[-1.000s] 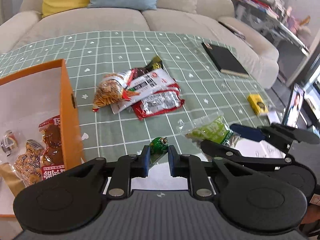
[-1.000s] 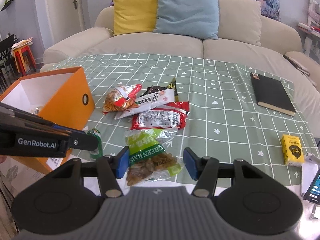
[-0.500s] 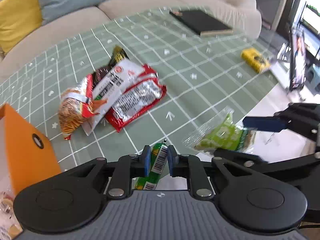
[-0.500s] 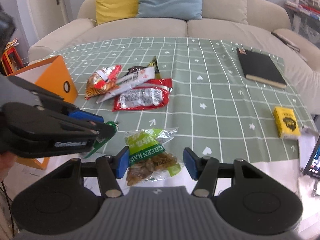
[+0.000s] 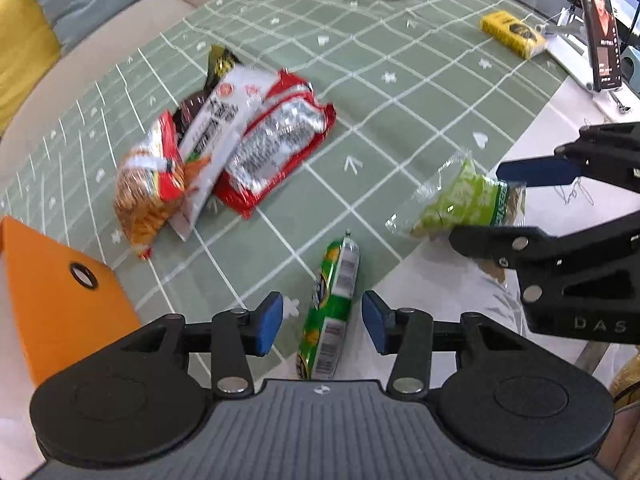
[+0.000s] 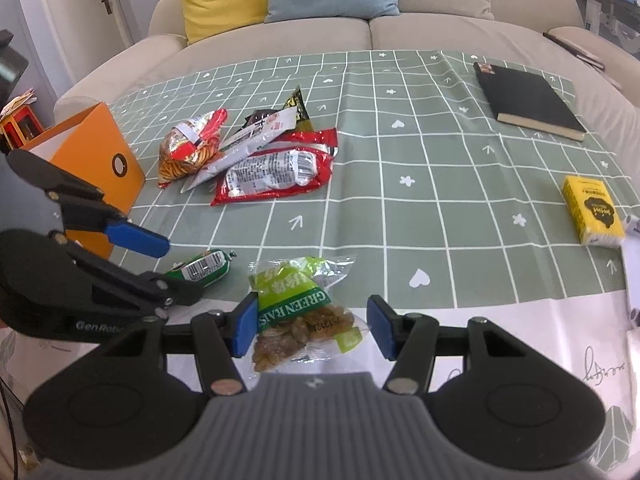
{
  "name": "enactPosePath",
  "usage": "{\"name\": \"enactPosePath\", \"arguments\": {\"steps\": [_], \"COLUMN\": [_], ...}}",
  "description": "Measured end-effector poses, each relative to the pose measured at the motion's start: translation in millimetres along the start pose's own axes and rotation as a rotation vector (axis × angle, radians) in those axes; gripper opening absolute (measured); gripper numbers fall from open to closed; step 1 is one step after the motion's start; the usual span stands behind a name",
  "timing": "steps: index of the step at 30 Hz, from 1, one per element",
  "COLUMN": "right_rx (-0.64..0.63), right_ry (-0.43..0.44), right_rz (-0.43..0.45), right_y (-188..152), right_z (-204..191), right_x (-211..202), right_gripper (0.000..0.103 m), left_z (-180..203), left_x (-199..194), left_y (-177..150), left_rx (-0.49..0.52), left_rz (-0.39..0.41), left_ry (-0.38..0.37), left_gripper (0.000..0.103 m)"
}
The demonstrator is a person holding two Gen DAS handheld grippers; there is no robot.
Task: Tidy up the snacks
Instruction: 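Close left tool on the green sausage while right tool grasps the raisin bag, then carry the sausage and raisin bag over the orange box with both tools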
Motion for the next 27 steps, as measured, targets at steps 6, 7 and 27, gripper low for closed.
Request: {"name": "enactPosePath", "arguments": {"steps": [6,7,27], "right_rx": [-0.009,-0.010,-0.082], "right_ry": [-0.002,-0.003,-0.016], "right_rz": [-0.006,-0.006,0.094], "right_y": [0.0,0.4,47.1], "right_z": [-0.1,-0.2,-43.8], "right_x": [2.8,3.1,-66.4], "right_gripper": [0.056,0.056,0.056], "left_z": [-3.3,-3.1,-41.9], "left_x": [-0.6,-1.2,-109.8], "left_y": [-7.1,-8.1,-22.4], "left_rx": [-0.072,-0.078,-0.383], "left_rz": [0.046,0.051,0.356], "left_ry": [-0.033,-0.033,-0.026], "left_gripper": [0.029,0.029,0.027]}}
Point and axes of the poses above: each gripper's, at about its wrist camera, not at the fingertips, and x roughly the way its jaws point, z to its right, y to its top, the point moved 2 cm from there along x, roughly the way its jaws point, and after that the axes turned 8 degrees about -y, right-handed, at the moved point
